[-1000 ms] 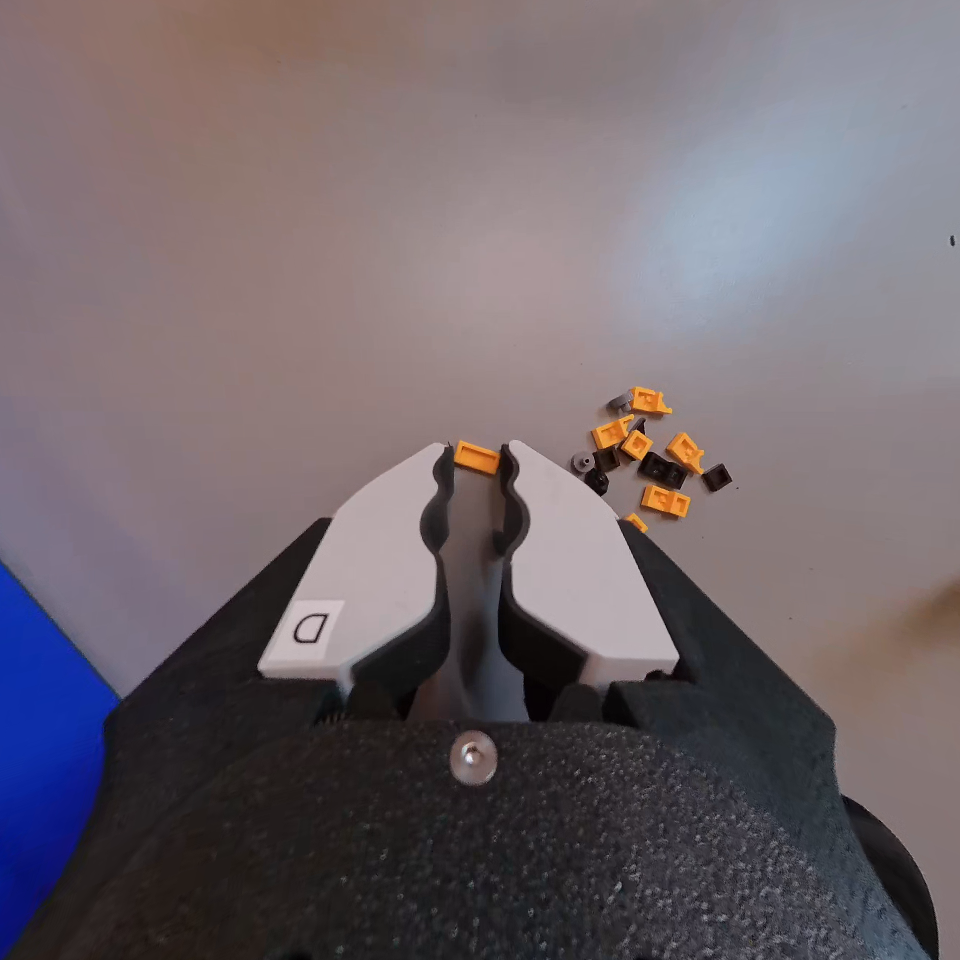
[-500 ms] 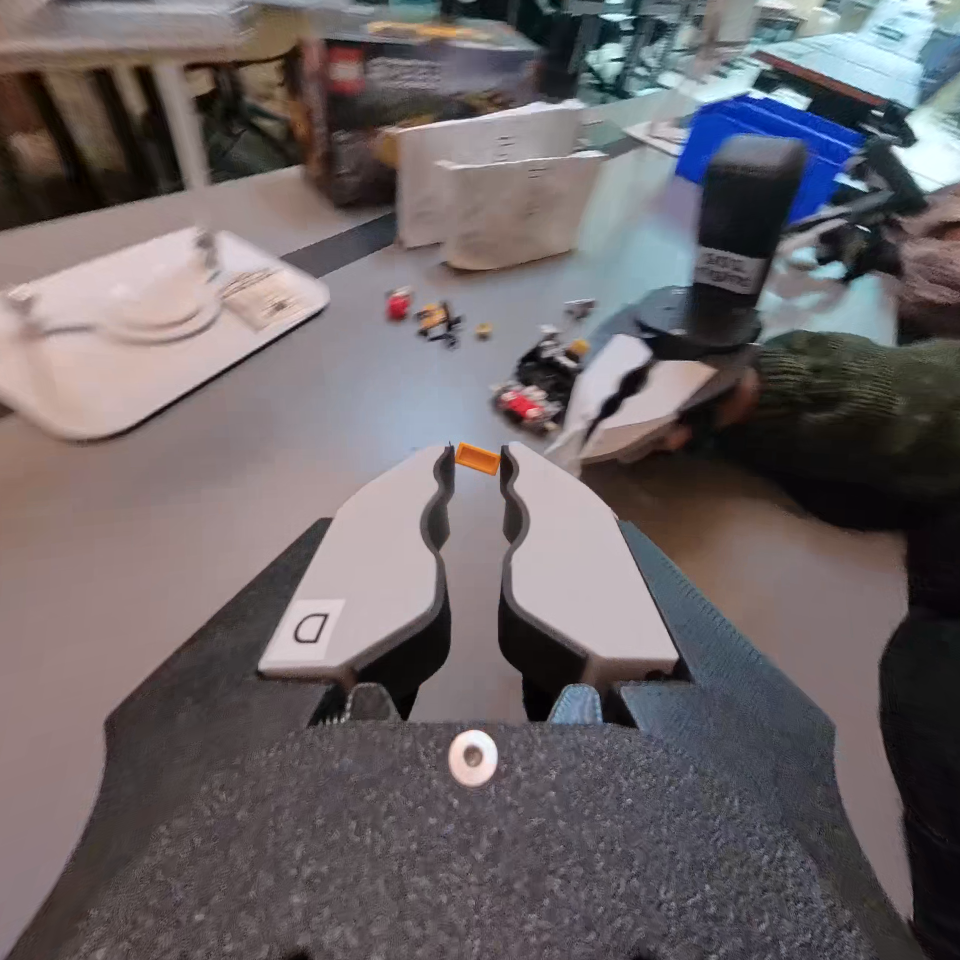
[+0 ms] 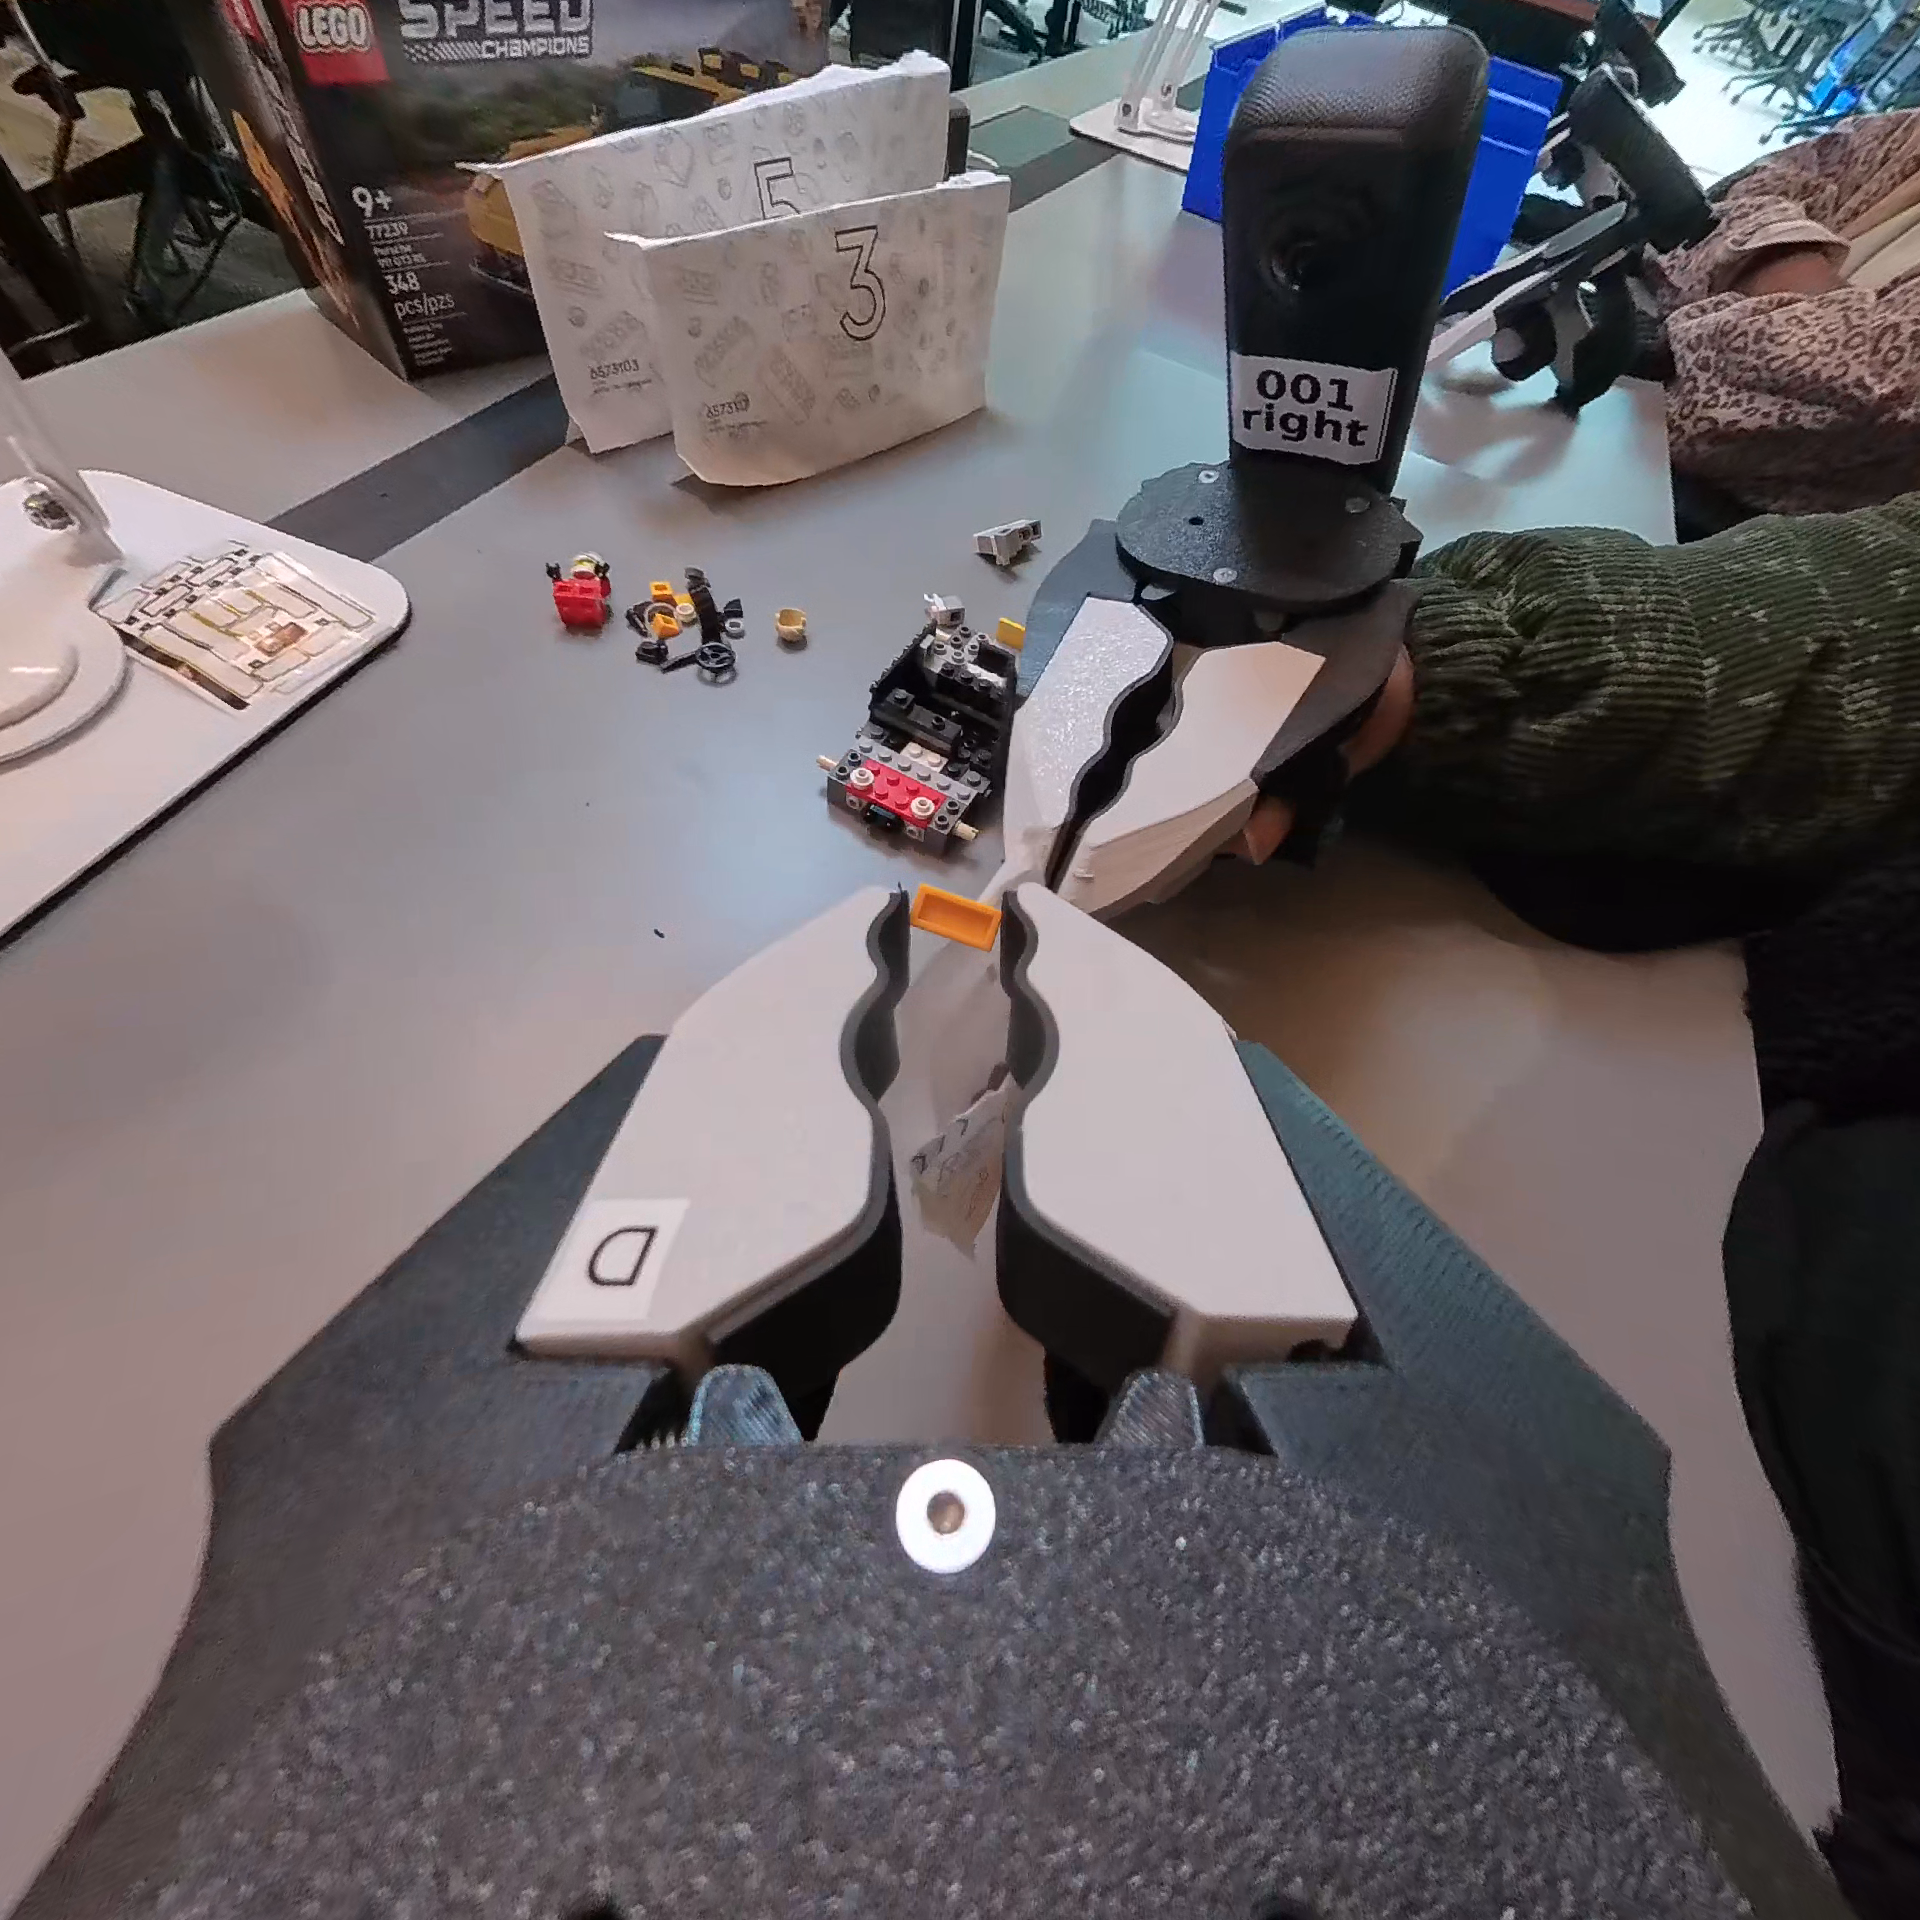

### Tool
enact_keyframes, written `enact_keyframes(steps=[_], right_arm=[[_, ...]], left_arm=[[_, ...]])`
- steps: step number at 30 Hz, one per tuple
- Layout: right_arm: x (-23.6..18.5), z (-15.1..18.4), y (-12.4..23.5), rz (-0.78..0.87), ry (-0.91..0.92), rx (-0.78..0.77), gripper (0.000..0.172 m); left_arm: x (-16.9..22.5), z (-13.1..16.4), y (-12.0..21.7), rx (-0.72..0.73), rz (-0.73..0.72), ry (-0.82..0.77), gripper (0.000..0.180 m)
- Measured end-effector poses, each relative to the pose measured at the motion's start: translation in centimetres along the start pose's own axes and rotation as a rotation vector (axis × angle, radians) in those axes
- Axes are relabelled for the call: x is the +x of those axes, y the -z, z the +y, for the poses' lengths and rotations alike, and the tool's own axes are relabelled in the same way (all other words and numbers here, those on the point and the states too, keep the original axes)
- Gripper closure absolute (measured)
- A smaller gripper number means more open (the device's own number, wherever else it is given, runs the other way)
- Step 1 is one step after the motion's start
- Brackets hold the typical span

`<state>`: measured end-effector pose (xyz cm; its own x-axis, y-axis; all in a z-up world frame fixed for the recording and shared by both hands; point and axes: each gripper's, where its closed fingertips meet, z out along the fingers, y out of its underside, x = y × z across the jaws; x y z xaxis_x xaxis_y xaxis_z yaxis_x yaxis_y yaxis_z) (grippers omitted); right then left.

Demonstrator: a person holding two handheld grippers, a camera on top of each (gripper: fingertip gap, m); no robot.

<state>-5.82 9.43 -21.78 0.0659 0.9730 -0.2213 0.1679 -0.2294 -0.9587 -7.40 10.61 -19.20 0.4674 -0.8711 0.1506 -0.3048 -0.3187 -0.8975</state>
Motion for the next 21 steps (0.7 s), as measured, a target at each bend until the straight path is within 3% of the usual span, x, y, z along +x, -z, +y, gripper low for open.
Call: enact_keyframes(steps=[15,21], right_arm=[[-0.1,-0.1,0.1,-0.015,-0.002,0.017,0.172],[-0.1,-0.3,0.2,-0.011,-0.002,0.024,0.172]], left_arm=[[0.8,0.1,0.8,0.033,0.072,-0.061,0.164],[0.9,1.1,0.2,-0.024,0.066,-0.098,0.162]])
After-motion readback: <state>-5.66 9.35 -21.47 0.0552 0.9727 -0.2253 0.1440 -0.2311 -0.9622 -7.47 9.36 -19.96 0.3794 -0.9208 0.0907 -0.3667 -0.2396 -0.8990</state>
